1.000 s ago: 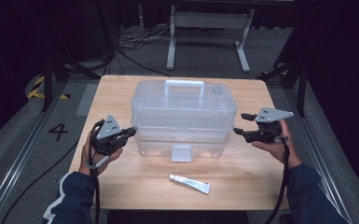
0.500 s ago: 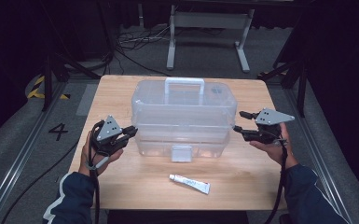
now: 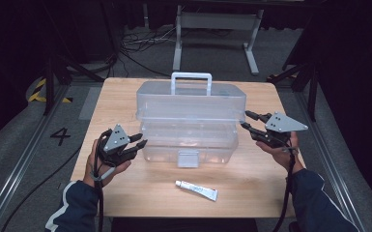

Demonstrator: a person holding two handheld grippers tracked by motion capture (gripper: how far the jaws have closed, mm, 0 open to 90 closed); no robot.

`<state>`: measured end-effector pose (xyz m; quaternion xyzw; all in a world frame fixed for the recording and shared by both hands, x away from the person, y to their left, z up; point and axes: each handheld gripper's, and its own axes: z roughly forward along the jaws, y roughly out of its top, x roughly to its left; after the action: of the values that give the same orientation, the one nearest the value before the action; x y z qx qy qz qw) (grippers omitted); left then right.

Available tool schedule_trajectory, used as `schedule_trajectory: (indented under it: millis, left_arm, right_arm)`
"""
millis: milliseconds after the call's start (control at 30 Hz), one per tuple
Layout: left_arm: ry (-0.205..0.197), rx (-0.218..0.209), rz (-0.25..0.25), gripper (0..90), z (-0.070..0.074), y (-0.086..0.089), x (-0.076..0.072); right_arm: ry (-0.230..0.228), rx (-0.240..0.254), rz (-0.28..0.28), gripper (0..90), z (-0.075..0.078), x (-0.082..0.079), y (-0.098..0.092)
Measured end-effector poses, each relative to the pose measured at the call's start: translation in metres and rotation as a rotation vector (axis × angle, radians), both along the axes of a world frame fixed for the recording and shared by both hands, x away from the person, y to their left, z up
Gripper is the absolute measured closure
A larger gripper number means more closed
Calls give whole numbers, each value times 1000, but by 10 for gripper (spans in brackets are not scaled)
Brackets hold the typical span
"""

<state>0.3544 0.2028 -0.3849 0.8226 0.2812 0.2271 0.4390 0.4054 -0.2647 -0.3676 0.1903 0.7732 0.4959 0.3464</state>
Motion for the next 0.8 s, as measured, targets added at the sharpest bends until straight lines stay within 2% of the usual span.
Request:
schedule_trajectory:
  millis: [133,333,533,633,800]
  left_arm:
    - [2,1,-17,684,0,-1,-2]
    - [3,35,-39,658,-3,-8,-4]
    - [5,39,-80,618,-4,-16,-4]
    - [3,42,-100,595,-5,-20,-5]
    - [5,45,-110,578,-7,-25,-4]
  right_arm:
    - [-44,9,-7,654,2,-1,4]
    - [-72,22,-35,673,5,1,6]
    - [-111,34,-71,709,8,2,9]
    - [-131,69,-100,756,12,4,11]
    - [-162,72,-157,778,16,8,17]
